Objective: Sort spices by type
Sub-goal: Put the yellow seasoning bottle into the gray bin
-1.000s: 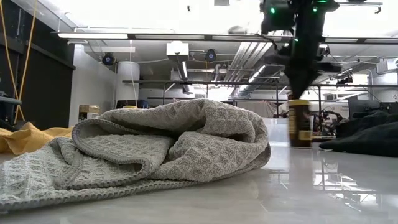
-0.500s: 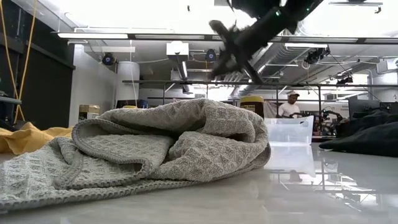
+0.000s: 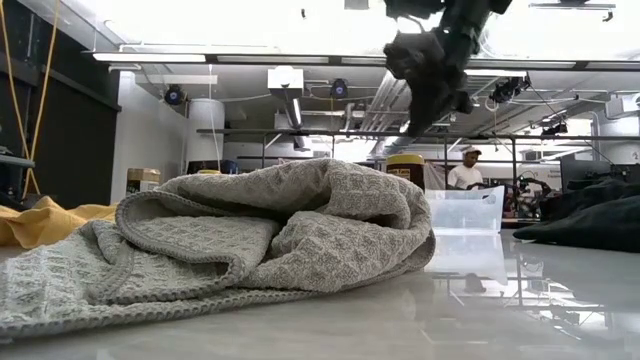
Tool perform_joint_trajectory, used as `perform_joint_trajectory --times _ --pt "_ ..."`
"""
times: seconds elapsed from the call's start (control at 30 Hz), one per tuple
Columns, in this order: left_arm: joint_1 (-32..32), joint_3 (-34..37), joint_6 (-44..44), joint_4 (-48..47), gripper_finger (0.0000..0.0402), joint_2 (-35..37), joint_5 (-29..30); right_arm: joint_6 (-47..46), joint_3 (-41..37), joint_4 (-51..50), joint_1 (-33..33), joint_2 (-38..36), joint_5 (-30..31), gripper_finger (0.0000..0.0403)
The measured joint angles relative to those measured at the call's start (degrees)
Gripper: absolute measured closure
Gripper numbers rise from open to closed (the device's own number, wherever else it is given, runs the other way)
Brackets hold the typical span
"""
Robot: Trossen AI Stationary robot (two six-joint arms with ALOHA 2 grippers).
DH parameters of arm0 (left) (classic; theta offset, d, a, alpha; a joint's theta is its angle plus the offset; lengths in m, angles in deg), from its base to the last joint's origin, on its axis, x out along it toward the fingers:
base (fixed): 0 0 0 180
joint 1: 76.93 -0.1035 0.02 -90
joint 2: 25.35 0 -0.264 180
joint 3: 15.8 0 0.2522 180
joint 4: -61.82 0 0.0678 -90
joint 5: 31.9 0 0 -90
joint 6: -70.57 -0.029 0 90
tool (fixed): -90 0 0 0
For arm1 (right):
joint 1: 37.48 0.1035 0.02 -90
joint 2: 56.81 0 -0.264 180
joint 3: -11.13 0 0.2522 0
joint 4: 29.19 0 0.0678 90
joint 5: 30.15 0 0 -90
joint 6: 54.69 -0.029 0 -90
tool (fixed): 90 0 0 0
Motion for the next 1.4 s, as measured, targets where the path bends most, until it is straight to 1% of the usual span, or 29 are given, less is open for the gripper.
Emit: perform_joint_trajectory --times 0.17,0.4,0.6,0.7,1.03,1.4 --pt "0.00 0.00 0.00 0.00 0.0051 -0.01 0.51 1.63 0.00 2.15 0.19 0.19 1.51 0.0403" --pt "0.00 0.00 0.00 -0.02 0.0051 -0.01 0.57 5.47 0.00 -0.03 0.43 2.67 0.81 0.0403" --pt "0.00 0.00 0.00 -0.02 0.0051 -0.05 0.94 7.81 0.20 1.04 0.48 5.03 0.20 0.0403" --pt "0.01 0.00 0.00 -0.02 0.0051 -0.05 0.94 9.45 0.33 3.44 0.46 6.64 0.24 0.0403" --pt "0.02 0.00 -0.06 -0.04 0.0051 -0.05 0.94 11.82 0.26 23.80 0.41 12.87 -0.29 0.0403" --pt "0.01 0.00 -0.55 -0.07 0.0051 -0.05 0.94 10.29 0.18 48.34 0.39 21.90 -1.16 0.0403"
